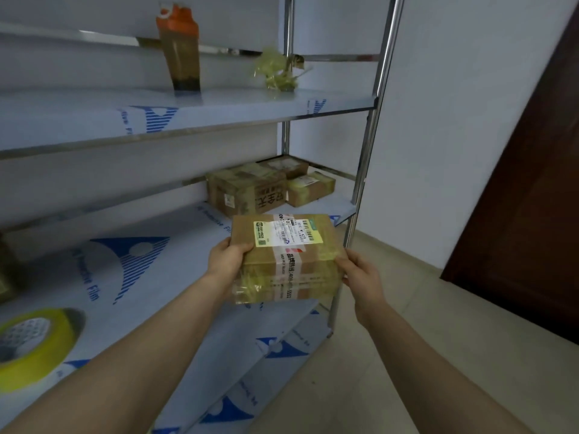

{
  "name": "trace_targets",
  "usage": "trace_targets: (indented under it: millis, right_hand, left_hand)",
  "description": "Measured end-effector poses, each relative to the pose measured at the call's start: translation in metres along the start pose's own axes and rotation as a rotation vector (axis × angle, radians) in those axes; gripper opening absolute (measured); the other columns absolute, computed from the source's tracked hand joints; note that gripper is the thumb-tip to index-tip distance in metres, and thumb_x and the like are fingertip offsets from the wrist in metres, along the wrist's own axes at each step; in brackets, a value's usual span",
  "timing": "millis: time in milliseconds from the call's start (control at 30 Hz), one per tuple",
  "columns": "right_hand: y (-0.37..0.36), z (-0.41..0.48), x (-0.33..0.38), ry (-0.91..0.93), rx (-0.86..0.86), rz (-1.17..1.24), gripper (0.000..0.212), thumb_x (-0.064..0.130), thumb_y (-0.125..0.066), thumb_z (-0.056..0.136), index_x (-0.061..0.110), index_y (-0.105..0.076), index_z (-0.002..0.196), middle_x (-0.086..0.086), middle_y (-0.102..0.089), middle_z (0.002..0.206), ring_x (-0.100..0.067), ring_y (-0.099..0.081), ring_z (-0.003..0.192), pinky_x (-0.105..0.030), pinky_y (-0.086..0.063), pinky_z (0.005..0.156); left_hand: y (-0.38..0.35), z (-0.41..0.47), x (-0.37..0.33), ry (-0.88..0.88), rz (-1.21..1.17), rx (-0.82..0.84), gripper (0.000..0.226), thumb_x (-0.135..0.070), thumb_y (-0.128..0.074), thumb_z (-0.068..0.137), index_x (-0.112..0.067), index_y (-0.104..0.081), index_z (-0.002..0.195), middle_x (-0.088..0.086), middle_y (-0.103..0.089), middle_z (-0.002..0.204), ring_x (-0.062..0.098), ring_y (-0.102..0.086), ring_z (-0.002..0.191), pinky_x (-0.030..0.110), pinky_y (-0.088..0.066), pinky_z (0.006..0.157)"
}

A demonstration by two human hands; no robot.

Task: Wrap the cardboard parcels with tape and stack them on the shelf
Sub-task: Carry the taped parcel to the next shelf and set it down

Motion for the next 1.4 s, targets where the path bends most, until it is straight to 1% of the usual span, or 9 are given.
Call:
trace_targets:
  millis: [167,333,467,700,800,900,1067,1233,1400]
  right_hand:
    - [0.013,0.083,0.020,0.041,-0.012,-0.016,0.016,0.018,-0.057,0.093,0.025,-0.069,0.102,0.008,-0.071,0.090,0.003,-0.067,0.070,-0.009,-0.048,0.052]
    - [0.015,0.167,0.038,0.054,0.013,-0.104,0.019,0.015,-0.057,0.092,0.026,-0.067,0.102,0.010,-0.069,0.092,0.005,-0.063,0.074,-0.007,-0.046,0.051]
    - [0.018,0.218,0.043,0.061,0.033,-0.144,0.024,0.009,-0.058,0.088,0.027,-0.070,0.098,0.009,-0.071,0.090,-0.003,-0.065,0.081,-0.015,-0.047,0.062]
    - [0.023,0.292,0.032,0.025,0.005,-0.138,0.014,0.017,-0.061,0.086,0.028,-0.067,0.081,0.004,-0.068,0.088,-0.012,-0.063,0.085,-0.025,-0.046,0.065]
    - [0.029,0.322,0.023,0.004,0.027,-0.152,0.012,0.021,-0.061,0.086,0.026,-0.067,0.095,-0.002,-0.067,0.101,-0.018,-0.062,0.095,-0.035,-0.051,0.081]
    - [0.035,0.356,0.019,-0.007,0.043,-0.165,0.030,0.025,-0.063,0.086,0.019,-0.064,0.115,0.000,-0.064,0.111,-0.020,-0.060,0.104,-0.038,-0.049,0.092]
    - [0.045,0.415,0.016,-0.040,0.169,-0.176,0.012,0.017,-0.058,0.089,0.028,-0.062,0.093,0.011,-0.062,0.087,-0.003,-0.058,0.081,-0.023,-0.042,0.064]
    - [0.055,0.455,0.007,-0.087,0.287,-0.164,0.013,0.014,-0.057,0.088,0.023,-0.062,0.096,0.006,-0.066,0.085,0.001,-0.060,0.069,-0.016,-0.043,0.051]
    - [0.059,0.477,-0.002,-0.085,0.342,-0.203,0.018,0.014,-0.059,0.083,0.025,-0.060,0.098,-0.001,-0.066,0.100,-0.017,-0.062,0.091,-0.037,-0.053,0.080]
  left_hand:
    - [-0.059,0.066,-0.005,0.020,-0.027,-0.059,0.018,-0.018,-0.060,0.088,-0.019,-0.060,0.105,0.002,-0.068,0.087,0.019,-0.066,0.076,0.028,-0.050,0.058]
    - [-0.108,0.127,-0.006,0.041,-0.080,-0.108,0.012,-0.017,-0.060,0.088,-0.021,-0.059,0.098,-0.003,-0.064,0.082,0.014,-0.061,0.073,0.025,-0.044,0.053]
    - [-0.139,0.162,-0.005,0.056,-0.077,-0.128,0.014,-0.017,-0.060,0.088,-0.020,-0.057,0.102,-0.001,-0.063,0.088,0.012,-0.058,0.075,0.025,-0.042,0.055]
    - [-0.175,0.201,0.000,0.077,-0.017,-0.164,0.024,-0.021,-0.059,0.090,-0.019,-0.058,0.114,-0.005,-0.060,0.086,0.009,-0.055,0.074,0.024,-0.042,0.061]
    - [-0.192,0.213,0.005,0.066,0.002,-0.183,0.036,-0.021,-0.061,0.090,-0.016,-0.057,0.125,-0.002,-0.061,0.093,0.012,-0.058,0.080,0.029,-0.046,0.078]
    - [-0.211,0.226,0.009,0.059,-0.002,-0.207,0.042,-0.021,-0.061,0.090,-0.018,-0.055,0.131,0.001,-0.064,0.105,0.019,-0.061,0.095,0.034,-0.048,0.091]
    - [-0.250,0.240,0.018,0.048,-0.057,-0.326,0.051,-0.021,-0.063,0.089,-0.021,-0.049,0.138,0.002,-0.063,0.115,0.021,-0.059,0.104,0.035,-0.047,0.097]
    - [-0.283,0.244,0.020,0.058,-0.037,-0.488,0.041,-0.026,-0.060,0.091,-0.022,-0.055,0.132,0.000,-0.062,0.110,0.020,-0.058,0.098,0.032,-0.047,0.088]
    - [-0.306,0.246,0.024,0.069,-0.056,-0.516,0.036,-0.012,-0.057,0.091,-0.019,-0.060,0.126,0.006,-0.065,0.117,0.024,-0.060,0.104,0.036,-0.049,0.094]
Point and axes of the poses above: each hand's wrist, its own z-axis towards the middle knuckle, its own y-axis out of the back of the hand, x = y × z, the point moved 7 cm from there along z, towards the middle knuckle
